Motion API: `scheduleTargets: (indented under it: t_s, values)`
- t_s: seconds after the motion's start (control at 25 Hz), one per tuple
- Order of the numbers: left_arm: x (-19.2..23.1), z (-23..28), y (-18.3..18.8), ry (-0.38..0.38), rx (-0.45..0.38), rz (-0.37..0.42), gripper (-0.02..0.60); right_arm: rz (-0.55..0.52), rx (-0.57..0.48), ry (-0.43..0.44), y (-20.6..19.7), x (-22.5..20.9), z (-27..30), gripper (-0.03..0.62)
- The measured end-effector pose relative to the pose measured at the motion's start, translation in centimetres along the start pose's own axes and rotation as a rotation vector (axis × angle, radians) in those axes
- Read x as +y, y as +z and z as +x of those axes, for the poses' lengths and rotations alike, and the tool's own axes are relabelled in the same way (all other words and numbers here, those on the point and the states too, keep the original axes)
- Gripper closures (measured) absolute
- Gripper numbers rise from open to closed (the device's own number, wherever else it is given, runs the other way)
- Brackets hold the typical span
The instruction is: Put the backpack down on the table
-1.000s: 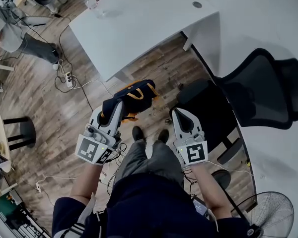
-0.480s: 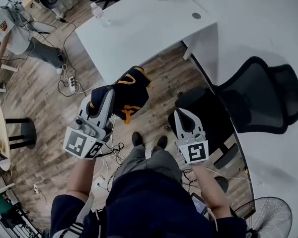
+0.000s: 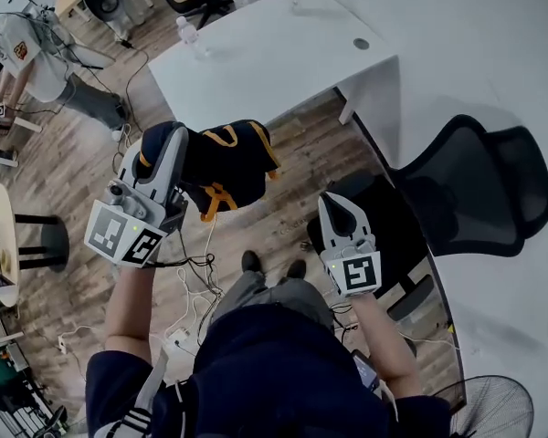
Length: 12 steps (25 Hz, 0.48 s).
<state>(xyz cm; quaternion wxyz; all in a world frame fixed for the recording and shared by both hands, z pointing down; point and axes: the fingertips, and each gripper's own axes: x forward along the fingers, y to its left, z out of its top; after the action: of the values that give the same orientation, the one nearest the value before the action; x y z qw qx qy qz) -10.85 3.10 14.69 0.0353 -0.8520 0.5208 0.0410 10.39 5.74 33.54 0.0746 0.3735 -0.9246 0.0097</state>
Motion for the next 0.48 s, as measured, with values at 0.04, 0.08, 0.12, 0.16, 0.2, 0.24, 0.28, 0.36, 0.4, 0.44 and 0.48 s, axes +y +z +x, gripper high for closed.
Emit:
scheduleTargets:
  t_s: [0.04, 0.08, 0.12, 0.16, 0.2, 0.24, 0.28, 0.36, 0.4, 0.44, 0.48]
  values:
    - [0.2, 0.3, 0.5, 0.006, -0.004, 0.005, 0.580, 0.000, -0.013, 0.004, 0.5, -0.2, 0.0, 0.594]
    - [0.4, 0.6, 1.0, 0.012, -0.008, 0.010, 0.580, 0.002, -0.028, 0.009, 0.9, -0.4, 0.0, 0.594]
    - [0.5, 0.8, 1.4, 0.017, -0.012, 0.015, 0.580, 0.001, -0.042, 0.014, 1.3, -0.5, -0.1, 0.594]
    - [0.5, 1.0, 1.7, 0.022, -0.017, 0.020, 0.580, -0.003, -0.051, 0.021, 1.5, -0.6, -0.2, 0.594]
    - [0.7, 1.2, 2.0, 0.025, -0.021, 0.024, 0.580, -0.007, -0.056, 0.026, 1.7, -0.8, -0.3, 0.594]
    - [0.9, 1.5, 2.2, 0.028, -0.025, 0.026, 0.580, -0.012, -0.056, 0.028, 1.7, -1.1, -0.2, 0.594]
    - [1.3, 1.8, 2.4, 0.029, -0.027, 0.026, 0.580, -0.017, -0.055, 0.028, 1.8, -1.3, 0.0, 0.594]
    - [2.2, 2.4, 2.8, 0.024, -0.028, 0.022, 0.580, -0.021, -0.055, 0.023, 2.1, -1.6, 0.5, 0.594]
    - [2.8, 2.7, 2.9, 0.020, -0.026, 0.020, 0.580, -0.022, -0.055, 0.019, 2.3, -1.7, 0.8, 0.594]
    - [3.4, 3.0, 3.0, 0.014, -0.023, 0.016, 0.581, -0.021, -0.055, 0.012, 2.5, -1.8, 1.1, 0.594]
    - [4.0, 3.3, 3.0, 0.008, -0.022, 0.012, 0.580, -0.019, -0.055, 0.004, 2.6, -2.0, 1.4, 0.594]
